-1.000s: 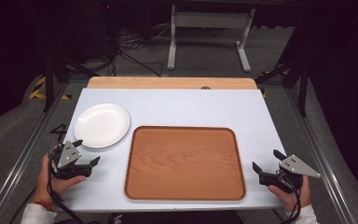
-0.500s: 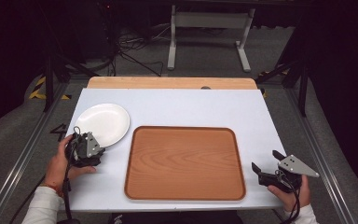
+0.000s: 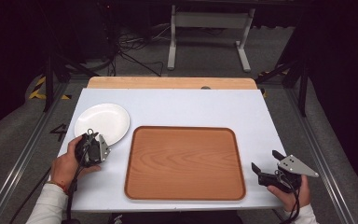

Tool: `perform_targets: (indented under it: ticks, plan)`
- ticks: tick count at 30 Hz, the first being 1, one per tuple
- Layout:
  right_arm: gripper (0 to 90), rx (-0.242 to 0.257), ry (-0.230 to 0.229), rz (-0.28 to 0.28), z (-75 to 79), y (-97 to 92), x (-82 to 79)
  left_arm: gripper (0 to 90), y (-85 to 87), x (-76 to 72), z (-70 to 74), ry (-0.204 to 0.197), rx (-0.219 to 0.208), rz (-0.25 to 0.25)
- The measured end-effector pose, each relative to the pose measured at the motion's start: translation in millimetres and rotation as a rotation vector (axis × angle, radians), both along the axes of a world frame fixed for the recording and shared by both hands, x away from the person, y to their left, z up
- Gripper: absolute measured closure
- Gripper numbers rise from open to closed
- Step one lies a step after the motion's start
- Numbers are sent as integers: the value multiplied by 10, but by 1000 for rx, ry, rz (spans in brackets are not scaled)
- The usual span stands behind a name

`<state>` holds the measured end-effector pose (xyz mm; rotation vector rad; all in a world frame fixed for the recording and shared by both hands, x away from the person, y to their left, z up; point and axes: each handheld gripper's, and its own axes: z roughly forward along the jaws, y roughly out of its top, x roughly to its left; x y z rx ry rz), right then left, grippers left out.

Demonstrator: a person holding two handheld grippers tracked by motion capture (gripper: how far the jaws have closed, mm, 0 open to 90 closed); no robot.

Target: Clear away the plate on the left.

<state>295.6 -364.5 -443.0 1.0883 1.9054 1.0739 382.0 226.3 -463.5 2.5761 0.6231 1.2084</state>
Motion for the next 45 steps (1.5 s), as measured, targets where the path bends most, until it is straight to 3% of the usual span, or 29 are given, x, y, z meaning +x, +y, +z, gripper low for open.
perform_targets:
  ticks: [9, 14, 19, 25, 28, 31, 32, 36, 45]
  plan:
    - [98, -2, 1, -1, 2, -5, -1, 767, -43, -38, -31, 54, 18, -43]
    - [98, -6, -1, 2, 3, 2, -2, 795, -97, -45, -35, 44, 76, -51]
    - [97, -15, -2, -2, 7, 10, -4, 832, -220, -55, -36, 10, 194, -64]
    - [98, -21, 0, 6, 1, 27, -6, 869, -276, -51, 36, -40, 230, -73]
    - [98, -17, 1, 3, 1, 18, -4, 873, -268, -35, 59, -47, 190, -75]
    - [98, -16, 1, 3, 1, 17, -5, 875, -265, -40, 106, -76, 185, -79]
    - [98, -18, 1, 2, 2, 17, -5, 875, -252, -50, 124, -74, 145, -72]
    - [98, -13, -1, 2, 3, 13, -5, 875, -248, -66, 162, -91, 123, -82]
    - [98, -13, 3, -3, 0, 9, 0, 874, -325, -151, 279, -143, 114, -95]
